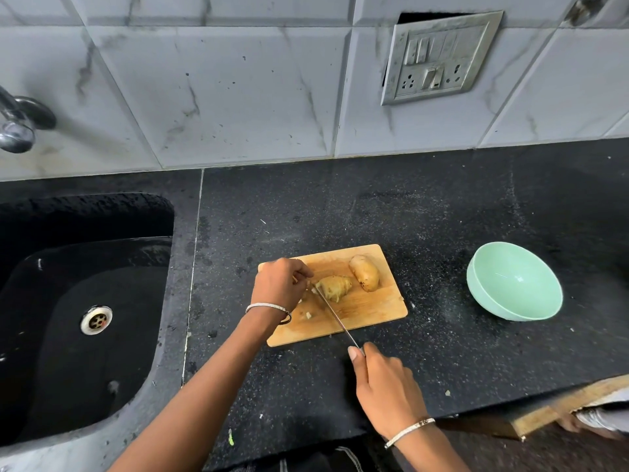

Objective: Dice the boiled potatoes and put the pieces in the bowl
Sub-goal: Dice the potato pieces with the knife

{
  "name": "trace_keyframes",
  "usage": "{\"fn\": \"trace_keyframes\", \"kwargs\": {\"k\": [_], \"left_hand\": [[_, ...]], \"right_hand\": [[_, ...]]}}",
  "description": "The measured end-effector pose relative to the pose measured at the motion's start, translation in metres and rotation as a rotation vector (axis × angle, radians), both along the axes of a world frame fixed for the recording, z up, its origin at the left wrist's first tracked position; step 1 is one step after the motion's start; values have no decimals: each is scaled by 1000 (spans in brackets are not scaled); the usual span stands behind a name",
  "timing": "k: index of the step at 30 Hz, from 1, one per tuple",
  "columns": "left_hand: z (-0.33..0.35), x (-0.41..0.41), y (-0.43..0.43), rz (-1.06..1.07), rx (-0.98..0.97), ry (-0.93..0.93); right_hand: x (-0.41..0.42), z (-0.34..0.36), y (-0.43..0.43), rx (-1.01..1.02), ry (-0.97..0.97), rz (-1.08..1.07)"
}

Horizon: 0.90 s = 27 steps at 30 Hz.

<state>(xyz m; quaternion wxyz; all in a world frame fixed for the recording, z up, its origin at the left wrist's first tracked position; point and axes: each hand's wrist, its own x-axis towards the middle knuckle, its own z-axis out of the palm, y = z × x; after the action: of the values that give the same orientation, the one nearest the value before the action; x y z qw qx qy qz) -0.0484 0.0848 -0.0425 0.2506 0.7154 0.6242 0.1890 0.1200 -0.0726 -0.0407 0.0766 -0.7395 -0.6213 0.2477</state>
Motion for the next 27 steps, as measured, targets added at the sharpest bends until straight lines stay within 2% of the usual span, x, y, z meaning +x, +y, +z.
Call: {"fn": "trace_keyframes", "kwargs": {"k": [7,18,27], "left_hand": [[-11,13,1,-56,-4,39],[-17,10,1,-26,35,-20],[-25,-2,-3,99,46,115]], "right_hand": [[6,-4,1,-12,4,-3],[16,-11,5,1,48,-27],[10,-16,4,-30,100,-52]]}}
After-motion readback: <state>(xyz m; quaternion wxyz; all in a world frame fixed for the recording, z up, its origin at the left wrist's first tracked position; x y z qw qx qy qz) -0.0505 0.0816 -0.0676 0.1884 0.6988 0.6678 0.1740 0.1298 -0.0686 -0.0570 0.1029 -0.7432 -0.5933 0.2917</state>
